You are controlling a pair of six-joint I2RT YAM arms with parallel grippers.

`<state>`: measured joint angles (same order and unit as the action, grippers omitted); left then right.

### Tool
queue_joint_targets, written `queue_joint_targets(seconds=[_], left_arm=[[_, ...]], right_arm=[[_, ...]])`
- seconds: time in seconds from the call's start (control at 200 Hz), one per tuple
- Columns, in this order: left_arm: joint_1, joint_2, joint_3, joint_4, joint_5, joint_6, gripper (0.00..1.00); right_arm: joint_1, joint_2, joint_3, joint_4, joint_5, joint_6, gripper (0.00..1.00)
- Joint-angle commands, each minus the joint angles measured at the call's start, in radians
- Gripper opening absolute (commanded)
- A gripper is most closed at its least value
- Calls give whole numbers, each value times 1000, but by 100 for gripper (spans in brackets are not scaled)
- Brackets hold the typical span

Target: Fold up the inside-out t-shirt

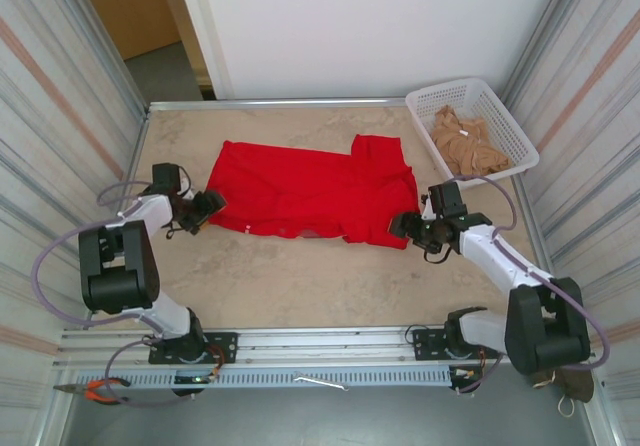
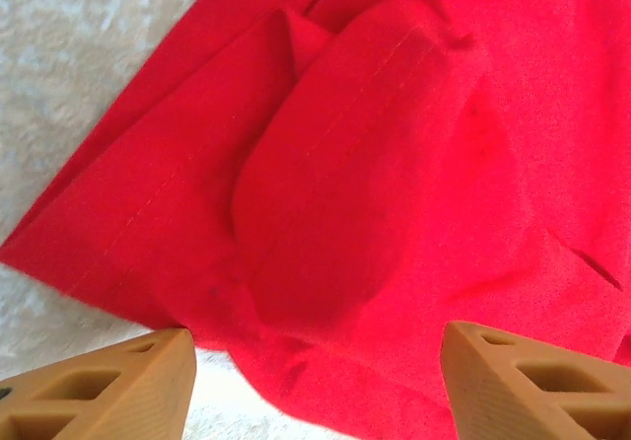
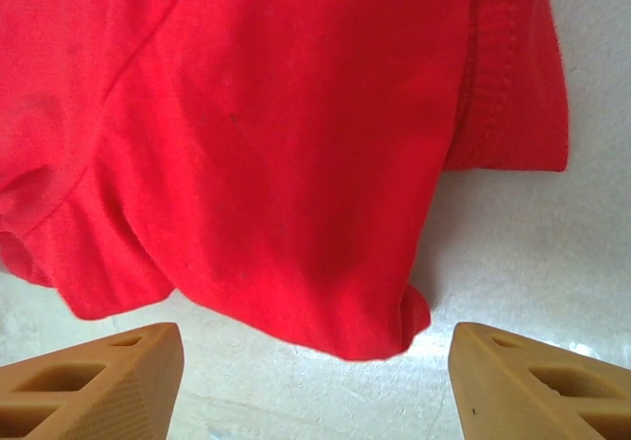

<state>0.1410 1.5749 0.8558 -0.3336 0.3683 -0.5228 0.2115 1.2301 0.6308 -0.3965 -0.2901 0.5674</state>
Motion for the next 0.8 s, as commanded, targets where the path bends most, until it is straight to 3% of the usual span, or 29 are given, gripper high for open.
queue_joint_targets(seconds=[0.0,0.13,0.19,0.215,0.24,0.281,0.321,0.396,0.571,0.797], left_arm=[[-15,28,59,24,-23,23,67],[-24,83,88,27,-25,23,68],[-28,105,102,29,-25,27,65],[-27,113,106,31,-23,29,63],[-27,122,112,31,-21,31,58],[-28,134,121,29,-19,37,45],[-27,140,127,27,-19,42,31],[-27,132,136,33,-8,59,0],[-27,-24,119,13,-40,87,0],[-27,-245,101,-104,50,95,0]], right_arm=[[17,69,-3,52,-18,-26,70],[33,144,0,116,-16,-8,69],[35,171,4,150,-44,-1,62],[35,180,9,160,-60,0,55],[35,184,12,167,-77,1,41],[35,177,20,166,-101,1,17],[34,158,26,153,-126,0,0],[30,79,37,110,-163,3,0],[-35,-176,91,-18,-299,54,0],[-107,-399,180,-182,-381,130,0]])
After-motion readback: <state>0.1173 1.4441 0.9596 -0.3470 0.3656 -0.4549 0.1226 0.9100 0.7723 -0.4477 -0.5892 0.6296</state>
